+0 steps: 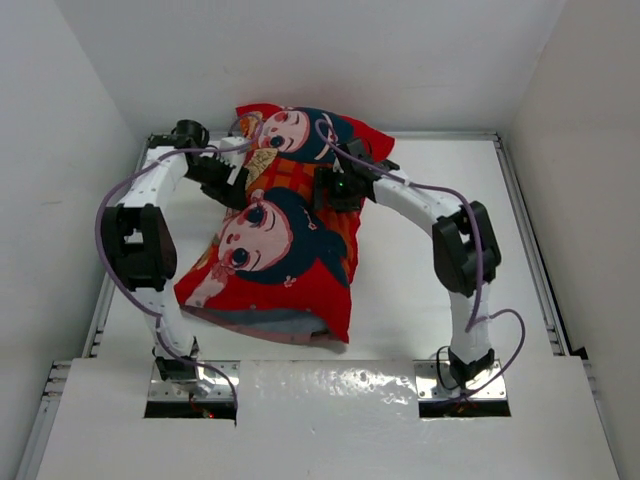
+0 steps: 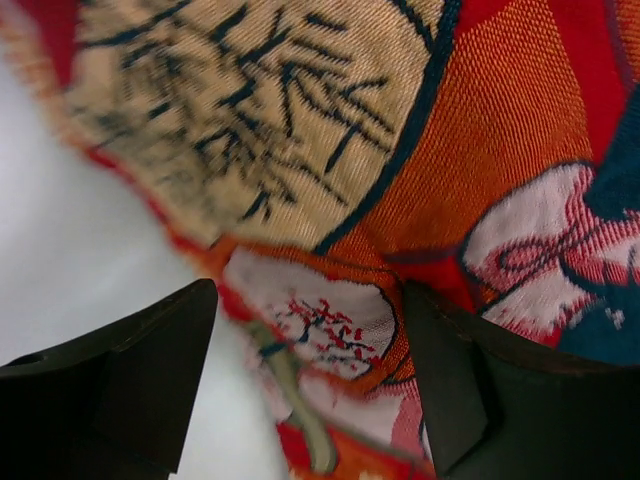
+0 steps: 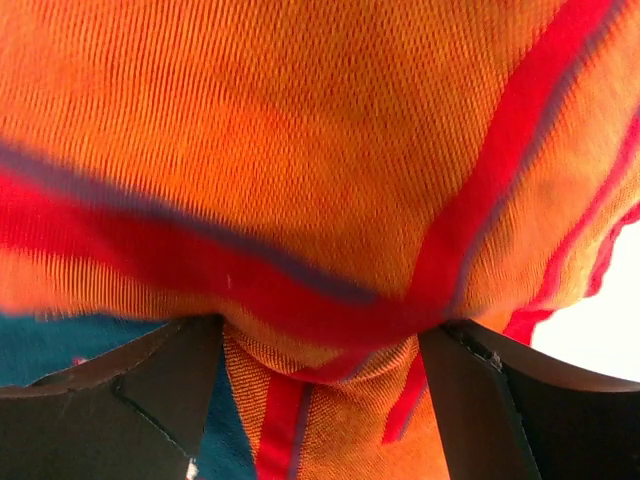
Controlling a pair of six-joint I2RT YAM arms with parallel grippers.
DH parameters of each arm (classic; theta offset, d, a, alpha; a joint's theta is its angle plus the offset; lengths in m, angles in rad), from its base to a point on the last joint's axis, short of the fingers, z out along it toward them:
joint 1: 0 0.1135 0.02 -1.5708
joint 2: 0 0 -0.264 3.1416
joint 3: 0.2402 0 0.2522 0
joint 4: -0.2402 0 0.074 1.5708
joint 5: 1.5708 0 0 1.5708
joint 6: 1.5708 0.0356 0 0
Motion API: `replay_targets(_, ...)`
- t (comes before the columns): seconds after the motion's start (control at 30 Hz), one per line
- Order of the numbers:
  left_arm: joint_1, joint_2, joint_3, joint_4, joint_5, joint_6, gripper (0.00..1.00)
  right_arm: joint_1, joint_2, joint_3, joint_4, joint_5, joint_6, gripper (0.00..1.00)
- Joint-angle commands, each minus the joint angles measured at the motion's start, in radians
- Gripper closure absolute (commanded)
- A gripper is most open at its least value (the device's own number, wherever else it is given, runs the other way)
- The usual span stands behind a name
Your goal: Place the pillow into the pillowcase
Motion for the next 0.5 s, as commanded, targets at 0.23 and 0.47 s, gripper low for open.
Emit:
replay_targets(0.23,-0.158,0.011,-0.198,0.227,0.139,-0.088,0.26,-0.096,0.023,0.113,0.068,0.111,0.045,0.29)
replay_targets(0.47,-0.158,-0.062,-0.302,0.181,0.109,0.002,0.26,-0.095,-0.199,-0.162,0.156,0.111,0.015,0.29)
